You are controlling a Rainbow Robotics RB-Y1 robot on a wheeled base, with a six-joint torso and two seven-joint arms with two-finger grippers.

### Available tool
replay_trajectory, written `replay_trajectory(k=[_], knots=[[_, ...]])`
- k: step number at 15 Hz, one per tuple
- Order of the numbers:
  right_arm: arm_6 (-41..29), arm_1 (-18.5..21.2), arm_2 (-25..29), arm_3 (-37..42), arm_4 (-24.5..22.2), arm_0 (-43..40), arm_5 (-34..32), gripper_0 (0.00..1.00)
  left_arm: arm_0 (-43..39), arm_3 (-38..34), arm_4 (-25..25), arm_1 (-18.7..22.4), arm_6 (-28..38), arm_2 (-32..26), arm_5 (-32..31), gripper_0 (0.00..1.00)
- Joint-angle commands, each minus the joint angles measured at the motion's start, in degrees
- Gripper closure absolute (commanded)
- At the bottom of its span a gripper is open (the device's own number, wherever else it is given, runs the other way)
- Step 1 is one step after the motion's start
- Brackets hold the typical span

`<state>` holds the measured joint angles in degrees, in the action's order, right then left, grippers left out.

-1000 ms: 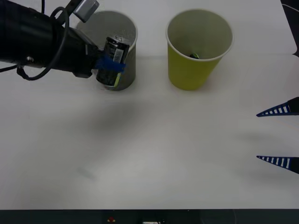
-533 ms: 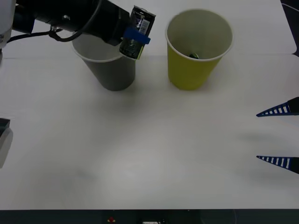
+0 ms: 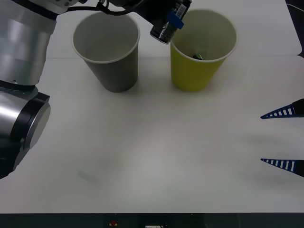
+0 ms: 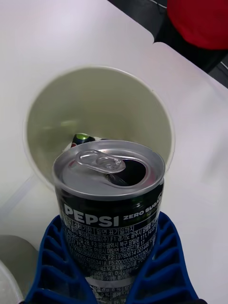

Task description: Put the can into the green bin and the plastic bottle into the gray bin

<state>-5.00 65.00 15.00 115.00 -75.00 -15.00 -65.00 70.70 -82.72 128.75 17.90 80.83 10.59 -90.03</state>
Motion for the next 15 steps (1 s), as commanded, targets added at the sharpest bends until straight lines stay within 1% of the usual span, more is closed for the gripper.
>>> replay_trajectory(k=[1,3,6,8,10,13,15], knots=[[0.0,0.0,0.0,0.0,0.0,0.0,0.0,0.0,3.04,5.64,3.44,-3.66,-3.75,0.14,0.03,1.0],[0.0,0.0,0.0,0.0,0.0,0.0,0.0,0.0,4.36,9.41,4.06,-5.24,-5.25,0.14,0.12,1.0],[0.0,0.0,0.0,0.0,0.0,0.0,0.0,0.0,5.5,14.6,5.29,-7.0,-7.27,0.14,3.81,1.0],[0.0,0.0,0.0,0.0,0.0,0.0,0.0,0.0,6.56,17.41,7.75,-8.14,-9.03,0.14,6.09,1.0],[0.0,0.0,0.0,0.0,0.0,0.0,0.0,0.0,6.91,19.52,8.98,-9.28,-9.11,0.22,8.91,1.0],[0.0,0.0,0.0,0.0,0.0,0.0,0.0,0.0,6.91,20.84,9.68,-9.81,-9.2,3.65,14.27,1.0],[0.0,0.0,0.0,0.0,0.0,0.0,0.0,0.0,6.91,21.9,9.77,-10.69,-9.29,4.27,16.47,1.0]])
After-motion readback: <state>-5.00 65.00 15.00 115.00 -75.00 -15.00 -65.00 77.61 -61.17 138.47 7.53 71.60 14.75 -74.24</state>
